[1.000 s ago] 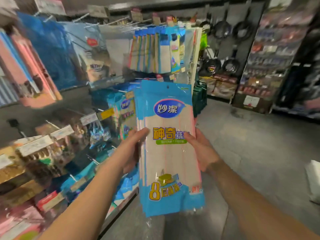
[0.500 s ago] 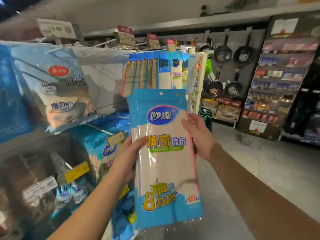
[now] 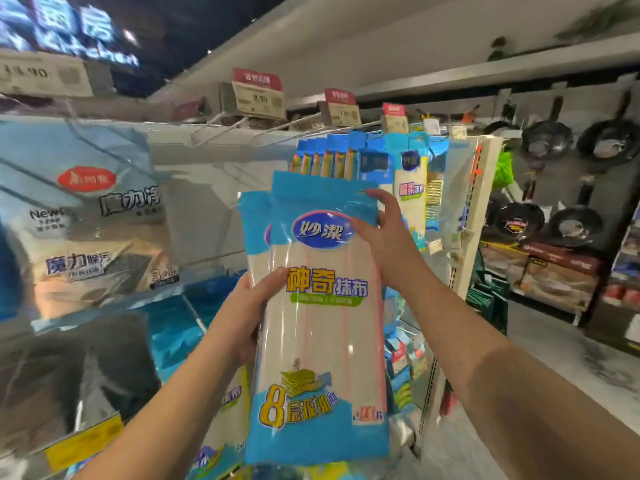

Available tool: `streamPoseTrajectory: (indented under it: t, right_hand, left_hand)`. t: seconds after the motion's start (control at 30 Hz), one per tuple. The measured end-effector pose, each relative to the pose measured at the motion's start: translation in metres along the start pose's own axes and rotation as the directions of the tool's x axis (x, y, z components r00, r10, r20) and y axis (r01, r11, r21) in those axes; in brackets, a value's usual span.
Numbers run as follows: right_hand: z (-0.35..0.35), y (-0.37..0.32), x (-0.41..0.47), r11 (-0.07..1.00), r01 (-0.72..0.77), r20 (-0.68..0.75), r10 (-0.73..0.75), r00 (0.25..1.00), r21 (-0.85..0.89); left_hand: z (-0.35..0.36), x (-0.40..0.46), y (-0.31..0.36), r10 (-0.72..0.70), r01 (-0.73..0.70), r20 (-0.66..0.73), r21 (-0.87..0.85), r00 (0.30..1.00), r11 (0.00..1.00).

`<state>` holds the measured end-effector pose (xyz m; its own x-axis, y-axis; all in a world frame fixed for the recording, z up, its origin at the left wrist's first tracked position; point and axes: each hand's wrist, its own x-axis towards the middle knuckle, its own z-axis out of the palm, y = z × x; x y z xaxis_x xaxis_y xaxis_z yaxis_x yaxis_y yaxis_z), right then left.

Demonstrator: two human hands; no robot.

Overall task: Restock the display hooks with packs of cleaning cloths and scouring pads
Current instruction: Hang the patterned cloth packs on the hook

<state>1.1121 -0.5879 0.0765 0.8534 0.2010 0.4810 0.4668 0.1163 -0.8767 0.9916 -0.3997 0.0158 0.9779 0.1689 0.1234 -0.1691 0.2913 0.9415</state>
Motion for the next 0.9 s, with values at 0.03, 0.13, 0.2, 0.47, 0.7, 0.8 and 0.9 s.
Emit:
streamPoseTrajectory:
  t: [0.03, 0.13, 0.2, 0.47, 0.7, 0.8, 0.9]
  right_hand:
    - [-0.006, 0.006, 0.016, 0.999, 0.002, 0.035, -0.004, 0.999, 0.043]
    - [-0.021, 0.014, 0.064, 0.993, -0.040, 0.137, 0.025, 0.990, 0.109]
    - [-0.030, 0.015, 0.094, 0.995, -0.067, 0.184, 0.053, 0.982, 0.070]
    - [-0.051, 0.023, 0.169, 0.983, -0.135, 0.379, 0.079, 0.922, 0.124]
    - [-0.049, 0.009, 0.216, 0.996, -0.026, 0.453, -0.017, 0.892, 0.088]
    - [-0.048, 0.005, 0.232, 0.994, -0.023, 0.498, -0.036, 0.866, 0.111]
    - [-0.047, 0.006, 0.245, 0.990, 0.016, 0.509, -0.085, 0.857, 0.140]
  left_hand:
    - [0.006, 0.011, -0.001, 0.023, -0.023, -0.013, 0.012, 1.000, 1.000]
    - [0.028, 0.043, -0.004, 0.066, -0.063, -0.087, 0.041, 0.994, 0.997]
    - [0.041, 0.065, -0.004, 0.081, -0.075, -0.142, 0.043, 0.987, 0.996]
    - [0.069, 0.116, -0.015, 0.097, -0.072, -0.331, 0.088, 0.939, 0.994]
    - [0.043, 0.129, -0.003, 0.221, -0.099, -0.520, 0.252, 0.825, 0.963]
    - [0.031, 0.130, 0.001, 0.305, -0.123, -0.523, 0.354, 0.796, 0.927]
    - [0.023, 0.132, 0.002, 0.348, -0.123, -0.574, 0.394, 0.741, 0.911]
